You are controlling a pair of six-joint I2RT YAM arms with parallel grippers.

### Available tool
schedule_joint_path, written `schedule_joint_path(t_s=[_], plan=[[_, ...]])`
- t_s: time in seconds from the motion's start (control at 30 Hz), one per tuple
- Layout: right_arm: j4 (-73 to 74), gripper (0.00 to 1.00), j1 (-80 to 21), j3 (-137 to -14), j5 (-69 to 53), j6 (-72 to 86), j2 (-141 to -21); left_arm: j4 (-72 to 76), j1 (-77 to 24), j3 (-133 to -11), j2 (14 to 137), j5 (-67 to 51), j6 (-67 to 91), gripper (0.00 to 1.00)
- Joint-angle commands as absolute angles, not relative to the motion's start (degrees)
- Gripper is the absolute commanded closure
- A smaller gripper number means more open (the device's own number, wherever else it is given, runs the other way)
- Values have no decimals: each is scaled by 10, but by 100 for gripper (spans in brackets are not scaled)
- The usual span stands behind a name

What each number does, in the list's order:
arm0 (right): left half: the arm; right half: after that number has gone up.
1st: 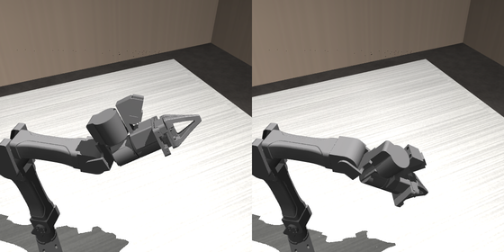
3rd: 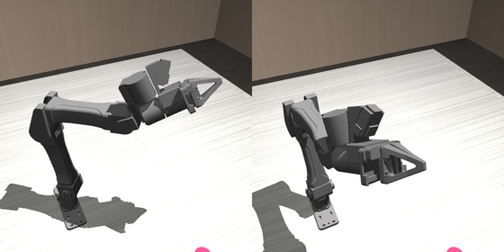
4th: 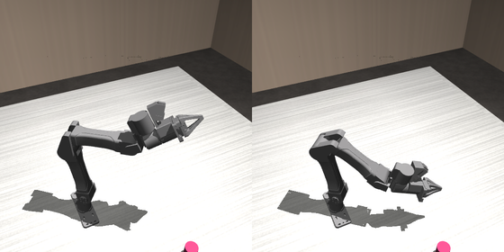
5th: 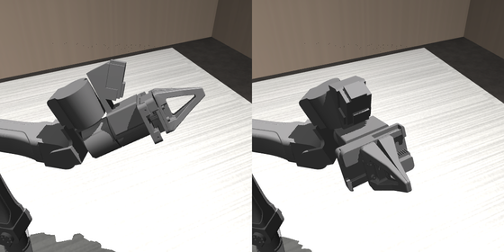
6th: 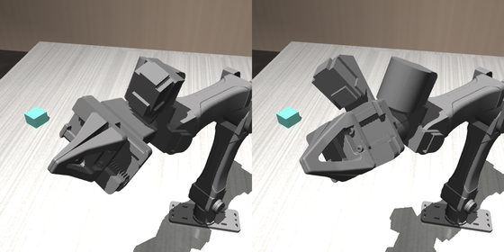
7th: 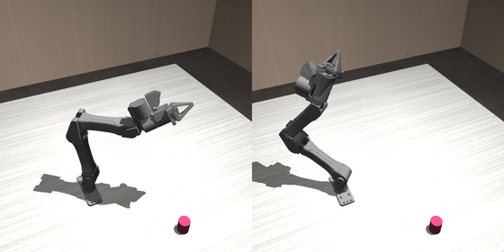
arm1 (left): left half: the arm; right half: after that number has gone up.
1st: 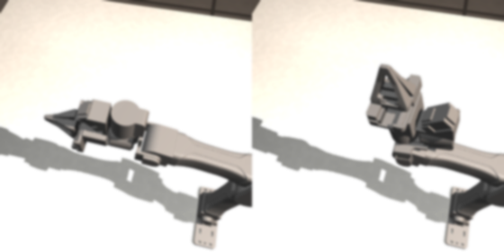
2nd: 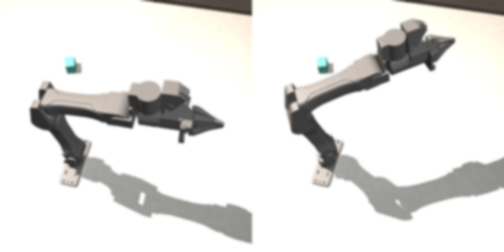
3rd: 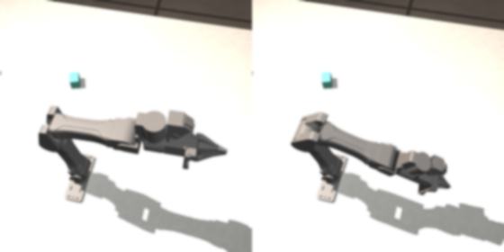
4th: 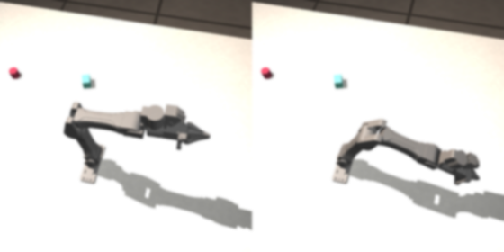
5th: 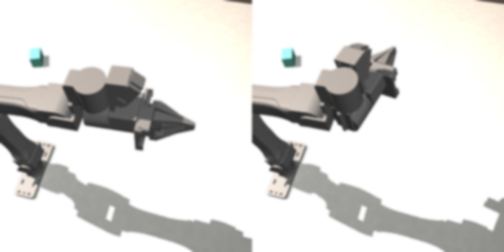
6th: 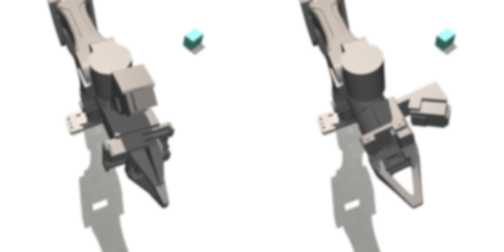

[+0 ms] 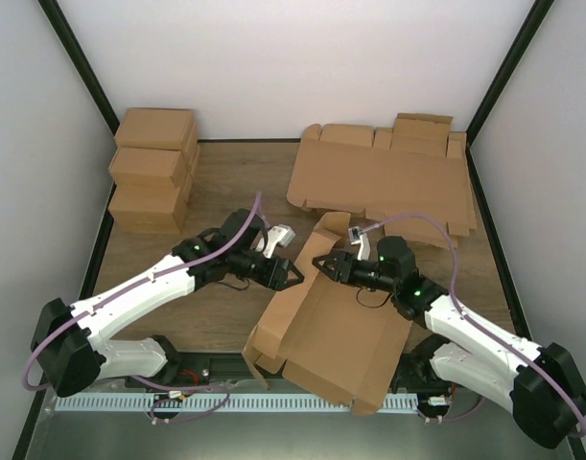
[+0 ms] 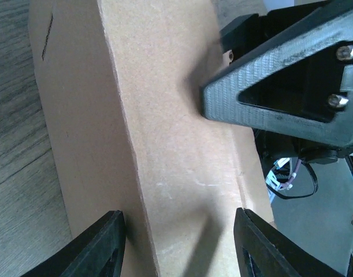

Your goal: Fold the paper box

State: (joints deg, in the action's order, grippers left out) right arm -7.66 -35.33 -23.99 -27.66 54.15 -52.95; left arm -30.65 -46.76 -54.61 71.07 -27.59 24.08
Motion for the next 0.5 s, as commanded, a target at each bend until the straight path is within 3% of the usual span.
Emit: schedule_joint_path(t_s=[0.0,0.07,0.13,0.47], plan=[[-70,43,-352,-255,-329,515,-507,-292,-471,-549,715,-289,243,46],[-78,31,-352,-252,-345,511,-497,-292,-472,-550,718,-288,243,46],[-87,26,-352,-251,-357,509,-488,-293,-473,-551,722,-288,243,46],[-114,25,-352,-256,-402,527,-500,-298,-482,-566,740,-285,244,49]])
